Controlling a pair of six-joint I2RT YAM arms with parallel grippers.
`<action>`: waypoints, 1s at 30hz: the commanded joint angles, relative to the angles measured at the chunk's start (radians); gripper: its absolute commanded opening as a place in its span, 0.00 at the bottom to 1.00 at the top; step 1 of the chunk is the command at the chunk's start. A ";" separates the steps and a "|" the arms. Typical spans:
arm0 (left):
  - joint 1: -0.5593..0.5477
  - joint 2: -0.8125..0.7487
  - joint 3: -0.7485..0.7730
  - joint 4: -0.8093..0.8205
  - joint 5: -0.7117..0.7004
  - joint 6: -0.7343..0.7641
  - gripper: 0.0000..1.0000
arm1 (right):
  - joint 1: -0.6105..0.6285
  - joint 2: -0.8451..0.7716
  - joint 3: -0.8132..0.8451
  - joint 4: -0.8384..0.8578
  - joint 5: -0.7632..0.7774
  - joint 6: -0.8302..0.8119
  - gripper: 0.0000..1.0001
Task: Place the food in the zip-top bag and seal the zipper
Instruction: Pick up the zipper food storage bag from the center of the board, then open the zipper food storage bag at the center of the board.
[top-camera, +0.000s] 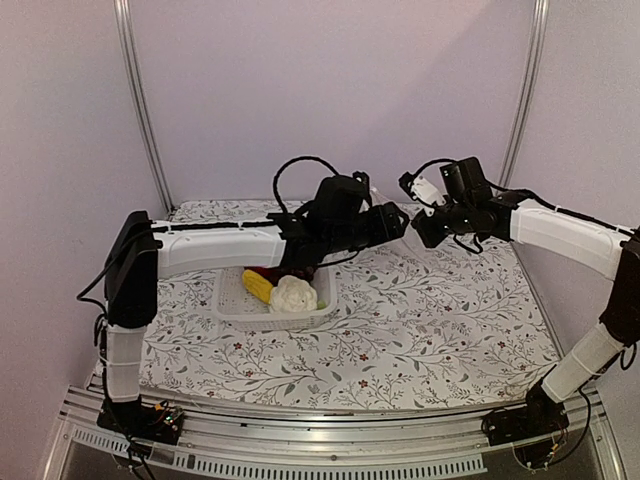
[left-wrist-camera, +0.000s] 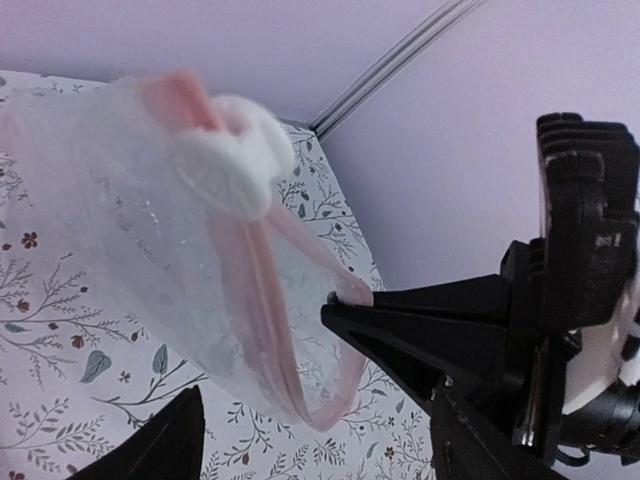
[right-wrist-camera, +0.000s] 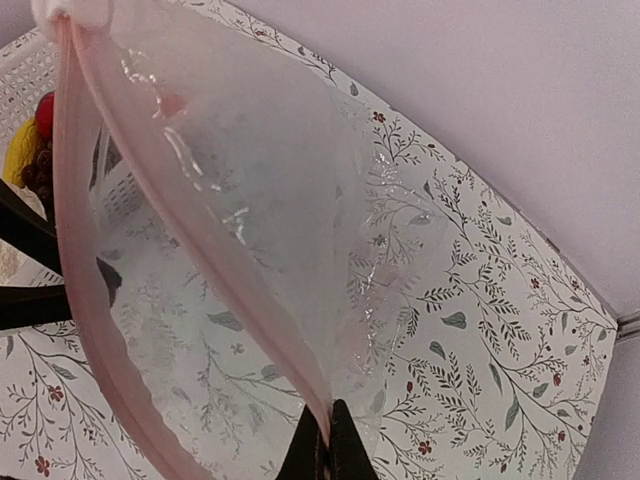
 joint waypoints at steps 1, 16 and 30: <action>0.012 0.088 0.112 -0.189 -0.068 -0.153 0.76 | 0.010 0.018 0.030 -0.021 0.015 0.033 0.00; 0.041 0.127 0.112 -0.193 -0.095 -0.164 0.37 | 0.020 0.006 0.021 0.002 0.132 0.031 0.00; 0.039 0.224 0.344 -0.150 -0.003 0.195 0.62 | -0.072 -0.062 -0.003 0.009 0.221 -0.015 0.00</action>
